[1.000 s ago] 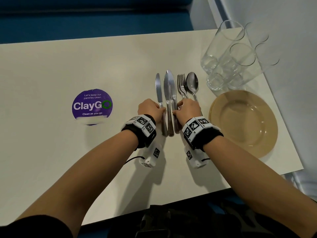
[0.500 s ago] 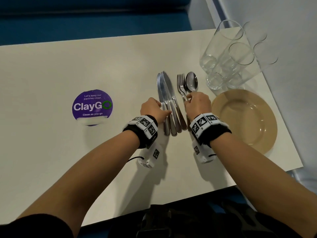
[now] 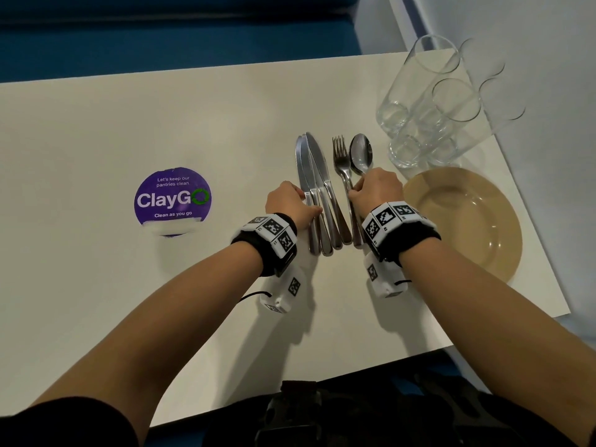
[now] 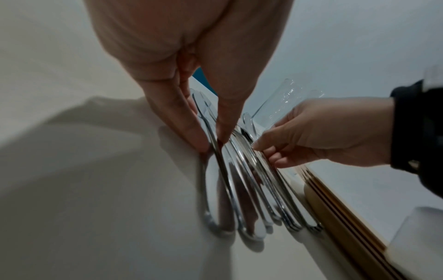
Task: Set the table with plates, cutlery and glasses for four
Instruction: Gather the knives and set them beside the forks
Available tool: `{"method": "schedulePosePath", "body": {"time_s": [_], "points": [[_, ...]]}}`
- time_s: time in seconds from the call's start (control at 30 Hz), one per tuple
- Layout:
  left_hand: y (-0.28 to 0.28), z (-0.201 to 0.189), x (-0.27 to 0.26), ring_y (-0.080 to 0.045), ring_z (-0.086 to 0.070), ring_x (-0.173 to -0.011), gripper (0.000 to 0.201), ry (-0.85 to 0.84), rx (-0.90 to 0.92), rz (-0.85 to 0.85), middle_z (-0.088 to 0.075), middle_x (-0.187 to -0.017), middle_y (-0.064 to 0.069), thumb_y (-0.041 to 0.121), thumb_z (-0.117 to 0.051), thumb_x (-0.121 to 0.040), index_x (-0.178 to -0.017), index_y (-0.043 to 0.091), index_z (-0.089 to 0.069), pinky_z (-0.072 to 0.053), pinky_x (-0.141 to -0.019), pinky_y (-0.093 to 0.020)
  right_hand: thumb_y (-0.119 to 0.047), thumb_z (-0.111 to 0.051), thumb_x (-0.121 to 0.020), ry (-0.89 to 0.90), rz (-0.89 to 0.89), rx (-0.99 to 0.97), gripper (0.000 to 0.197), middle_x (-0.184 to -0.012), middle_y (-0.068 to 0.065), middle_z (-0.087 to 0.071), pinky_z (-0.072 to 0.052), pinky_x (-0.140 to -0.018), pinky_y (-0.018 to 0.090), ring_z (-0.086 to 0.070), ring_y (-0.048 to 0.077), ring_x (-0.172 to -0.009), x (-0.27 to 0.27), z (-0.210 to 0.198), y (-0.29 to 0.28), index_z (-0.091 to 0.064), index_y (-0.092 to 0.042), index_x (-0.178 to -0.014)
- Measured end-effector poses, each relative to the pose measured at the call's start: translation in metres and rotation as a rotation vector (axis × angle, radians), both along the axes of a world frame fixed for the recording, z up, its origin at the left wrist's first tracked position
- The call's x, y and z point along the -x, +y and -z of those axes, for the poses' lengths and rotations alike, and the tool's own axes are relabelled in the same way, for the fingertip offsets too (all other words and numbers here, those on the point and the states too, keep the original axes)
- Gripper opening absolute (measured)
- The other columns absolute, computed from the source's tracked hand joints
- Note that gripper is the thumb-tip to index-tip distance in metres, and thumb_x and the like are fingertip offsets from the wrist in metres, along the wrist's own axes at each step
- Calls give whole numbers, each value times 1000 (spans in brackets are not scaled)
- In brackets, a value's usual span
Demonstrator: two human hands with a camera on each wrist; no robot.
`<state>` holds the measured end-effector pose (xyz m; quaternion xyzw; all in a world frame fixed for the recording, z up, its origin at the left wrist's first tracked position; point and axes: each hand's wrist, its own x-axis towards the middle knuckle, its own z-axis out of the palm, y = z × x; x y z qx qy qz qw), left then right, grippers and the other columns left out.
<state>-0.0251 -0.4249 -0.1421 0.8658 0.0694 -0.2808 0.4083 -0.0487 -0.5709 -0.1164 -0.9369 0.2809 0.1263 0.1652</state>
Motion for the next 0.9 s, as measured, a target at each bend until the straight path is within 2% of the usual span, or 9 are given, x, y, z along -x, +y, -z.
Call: {"method": "schedulePosePath", "body": {"time_s": [0.13, 0.33, 0.47, 0.57, 0.67, 0.77, 0.83, 0.9], "points": [[0, 0, -1, -23, -64, -96, 46, 2, -6, 8, -61, -111, -5, 29, -80, -71, -107, 13, -55, -56, -84, -39, -22, -67, -82, -10, 38, -43, 21, -93, 14, -71, -55, -76, 32, -66, 30, -88, -2, 4, 2, -72, -6, -93], [0, 2, -1, -24, -64, -97, 47, -6, -13, 9, -61, -111, -5, 28, -80, -72, -109, 12, -56, -55, -85, -38, -23, -69, -81, -17, 40, -26, 21, -92, 13, -71, -55, -74, 32, -67, 29, -87, -2, 8, 4, -72, -7, -94], [-3, 0, 0, -25, -66, -94, 48, -20, -3, 9, -61, -111, -6, 26, -81, -71, -108, 11, -55, -57, -82, -39, -16, -66, -82, -22, 8, -27, 16, -90, 15, -72, -57, -76, 35, -67, 29, -84, -2, 10, 5, -73, -5, -91], [-6, -2, 0, -25, -65, -95, 48, -19, -1, 29, -61, -111, -6, 26, -81, -71, -109, 11, -56, -57, -81, -39, -16, -66, -82, -37, 6, -30, 16, -92, 14, -72, -55, -75, 31, -67, 29, -86, 0, 8, 4, -73, -6, -92], [-2, -4, 0, -24, -65, -94, 48, -37, -4, 25, -62, -110, -4, 29, -80, -72, -109, 12, -54, -55, -82, -36, -23, -67, -83, -71, 16, -49, 24, -101, 12, -71, -48, -77, 28, -66, 27, -96, 6, 3, 2, -72, -6, -100], [-3, -16, 4, -19, -62, -87, 44, -136, 17, 41, -62, -100, -2, 31, -75, -77, -110, 16, -50, -49, -73, -29, -28, -66, -83, -171, 65, -78, 29, -107, 9, -71, -48, -88, 29, -64, 23, -101, 16, -10, -10, -70, -10, -107], [-15, -30, 10, -17, -60, -83, 42, -206, 101, 102, -61, -94, -3, 28, -74, -78, -111, 16, -50, -52, -74, -30, -26, -65, -83, -296, 179, -129, 31, -108, 9, -69, -49, -91, 30, -63, 23, -101, 25, -20, -23, -68, -9, -109], [-37, -42, 18, -15, -57, -83, 43, -239, 152, 211, -57, -95, 0, 28, -73, -79, -114, 16, -50, -50, -76, -29, -19, -63, -83, -445, 304, -168, 37, -119, 12, -61, -46, -97, 32, -58, 25, -109, 39, -27, -38, -62, -7, -117]]}}
